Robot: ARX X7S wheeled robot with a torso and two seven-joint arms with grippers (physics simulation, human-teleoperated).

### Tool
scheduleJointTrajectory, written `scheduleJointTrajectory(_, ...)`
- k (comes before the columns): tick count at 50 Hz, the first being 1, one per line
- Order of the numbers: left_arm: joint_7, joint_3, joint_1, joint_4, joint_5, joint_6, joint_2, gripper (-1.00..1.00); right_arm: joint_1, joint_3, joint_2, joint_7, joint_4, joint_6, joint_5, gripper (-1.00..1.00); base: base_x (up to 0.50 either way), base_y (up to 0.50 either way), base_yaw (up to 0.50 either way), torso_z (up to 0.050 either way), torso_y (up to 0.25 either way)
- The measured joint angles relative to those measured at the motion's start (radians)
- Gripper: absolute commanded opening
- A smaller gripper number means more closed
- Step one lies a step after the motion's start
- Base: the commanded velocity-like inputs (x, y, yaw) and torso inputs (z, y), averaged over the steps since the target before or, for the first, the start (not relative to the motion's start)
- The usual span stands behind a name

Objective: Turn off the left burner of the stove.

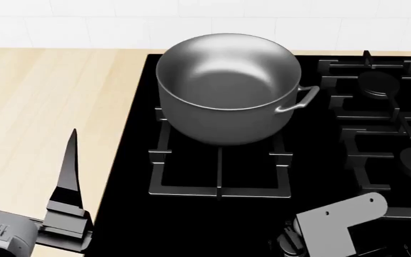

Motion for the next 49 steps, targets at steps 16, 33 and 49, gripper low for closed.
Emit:
scheduleJointTrajectory(16, 0.000, 0.001, 0.001, 0.000, -0.001, 0.000, 0.000, 1.00, 0.000, -0.006, -0.003, 0.014, -0.004, -0.001, -0.002, -1.00, 0.00, 0.00, 0.00, 0.000, 0.000)
scheduleJointTrajectory(33, 0.002, -0.003, 0.004, 0.000, -0.005, 0.005, 0.000, 1.00, -0.051, 0.012, -0.060, 0.116, -0.011, -0.062, -0.009, -1.00, 0.00, 0.00, 0.00, 0.000, 0.001)
scheduleJointTrajectory(49, 0.002, 0.000, 0.003, 0.000, -0.006, 0.005, 0.000, 1.00, -0.093, 0.001, -0.109, 0.210, -0.017, -0.136, -0.041, -1.00, 0.00, 0.00, 0.00, 0.000, 0.003)
